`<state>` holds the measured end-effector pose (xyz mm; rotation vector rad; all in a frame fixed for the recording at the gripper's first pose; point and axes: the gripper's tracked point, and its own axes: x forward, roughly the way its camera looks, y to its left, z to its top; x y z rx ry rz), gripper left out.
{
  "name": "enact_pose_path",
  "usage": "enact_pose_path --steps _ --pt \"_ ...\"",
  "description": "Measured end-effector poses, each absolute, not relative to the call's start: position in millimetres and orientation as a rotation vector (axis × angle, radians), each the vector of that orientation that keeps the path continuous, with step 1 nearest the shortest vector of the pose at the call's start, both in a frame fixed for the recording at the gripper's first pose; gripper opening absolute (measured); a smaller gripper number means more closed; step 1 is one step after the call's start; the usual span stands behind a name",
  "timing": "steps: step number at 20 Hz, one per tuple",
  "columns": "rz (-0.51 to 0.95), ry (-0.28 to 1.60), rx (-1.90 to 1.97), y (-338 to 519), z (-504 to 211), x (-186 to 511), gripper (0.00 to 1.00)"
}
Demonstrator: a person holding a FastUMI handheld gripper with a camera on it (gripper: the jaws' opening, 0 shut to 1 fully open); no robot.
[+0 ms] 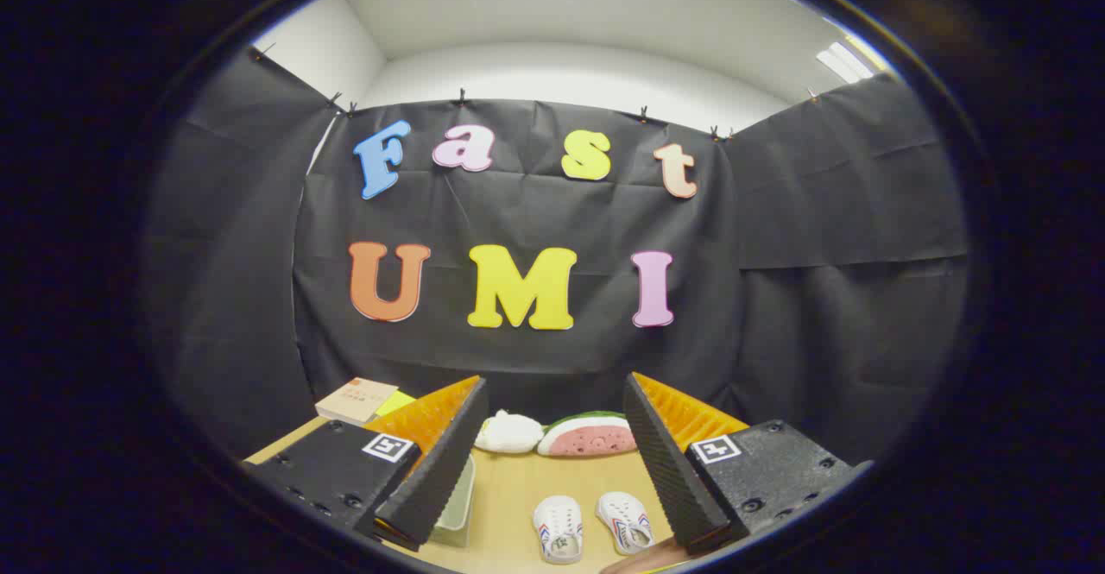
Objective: Open the storage box then place both shoes into the box .Put the left shoe in first, then the right shoe, with the right side of both shoes facing outward in a uniform manner.
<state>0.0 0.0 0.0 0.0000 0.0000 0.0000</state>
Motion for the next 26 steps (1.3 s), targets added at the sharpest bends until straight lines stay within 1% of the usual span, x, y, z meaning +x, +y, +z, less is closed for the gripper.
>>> enact_pose_path --steps 17,23,26 --pt "-0.027 0.058 0.019 13.6 -14.8 -8.4 1.00" --pt "-0.040 0.139 0.003 20.0 -38.9 -1.2 1.00" --pt "-0.020 0.200 0.000 21.8 -56.0 8.2 1.00"
